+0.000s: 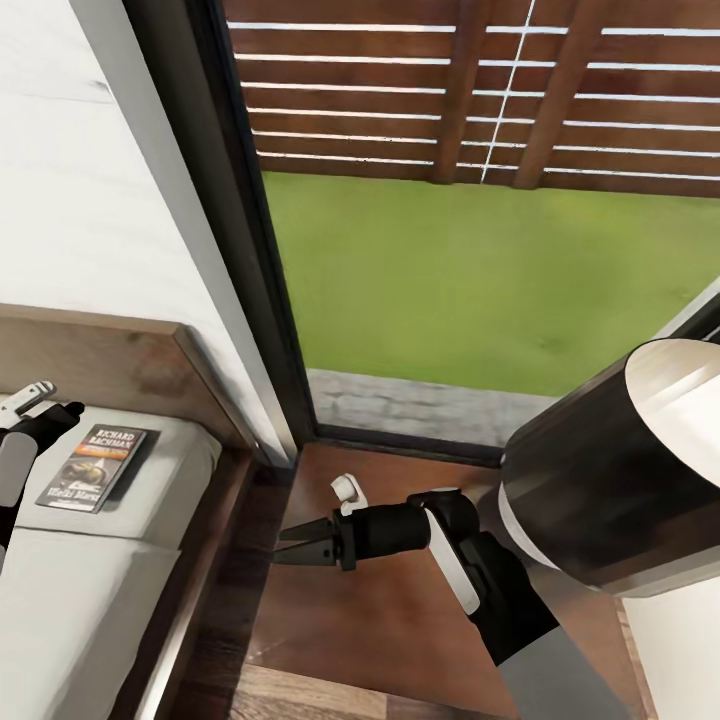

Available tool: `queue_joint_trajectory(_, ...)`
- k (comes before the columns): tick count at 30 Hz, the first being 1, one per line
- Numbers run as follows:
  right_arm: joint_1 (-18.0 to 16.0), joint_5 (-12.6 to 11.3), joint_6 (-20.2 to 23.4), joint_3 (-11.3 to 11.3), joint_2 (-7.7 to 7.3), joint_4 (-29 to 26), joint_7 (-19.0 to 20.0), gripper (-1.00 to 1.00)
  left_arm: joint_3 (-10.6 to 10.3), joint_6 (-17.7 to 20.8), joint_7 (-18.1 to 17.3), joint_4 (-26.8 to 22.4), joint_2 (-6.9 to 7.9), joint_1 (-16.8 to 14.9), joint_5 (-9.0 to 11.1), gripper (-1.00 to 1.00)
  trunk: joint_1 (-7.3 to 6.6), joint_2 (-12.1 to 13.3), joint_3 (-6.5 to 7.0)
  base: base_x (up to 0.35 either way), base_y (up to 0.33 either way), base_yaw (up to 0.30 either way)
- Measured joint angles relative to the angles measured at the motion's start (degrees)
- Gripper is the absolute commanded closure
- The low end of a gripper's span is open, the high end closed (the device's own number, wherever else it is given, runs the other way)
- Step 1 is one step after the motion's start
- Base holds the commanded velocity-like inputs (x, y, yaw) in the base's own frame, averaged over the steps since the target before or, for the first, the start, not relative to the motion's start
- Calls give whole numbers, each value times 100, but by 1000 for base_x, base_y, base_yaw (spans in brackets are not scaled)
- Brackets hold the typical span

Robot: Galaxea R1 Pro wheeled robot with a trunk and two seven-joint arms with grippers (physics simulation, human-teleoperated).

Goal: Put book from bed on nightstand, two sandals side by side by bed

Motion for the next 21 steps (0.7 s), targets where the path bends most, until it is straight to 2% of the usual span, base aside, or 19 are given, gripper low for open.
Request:
queue_joint_trajectory(4,0,0,0,0,0,-1,0,-100,0,0,0,2,0,0,0,-100,88,-160,-72,0,0,0)
queue_joint_trajectory(16,0,-1,1,0,0,-1,0,-100,3,-9,0,3,0,0,0,-100,88,-162,-72,0,0,0)
queue_joint_trajectory(21,0,0,0,0,0,-2,0,-100,0,-9,0,1,0,0,0,-100,198,-361,-162,0,0,0)
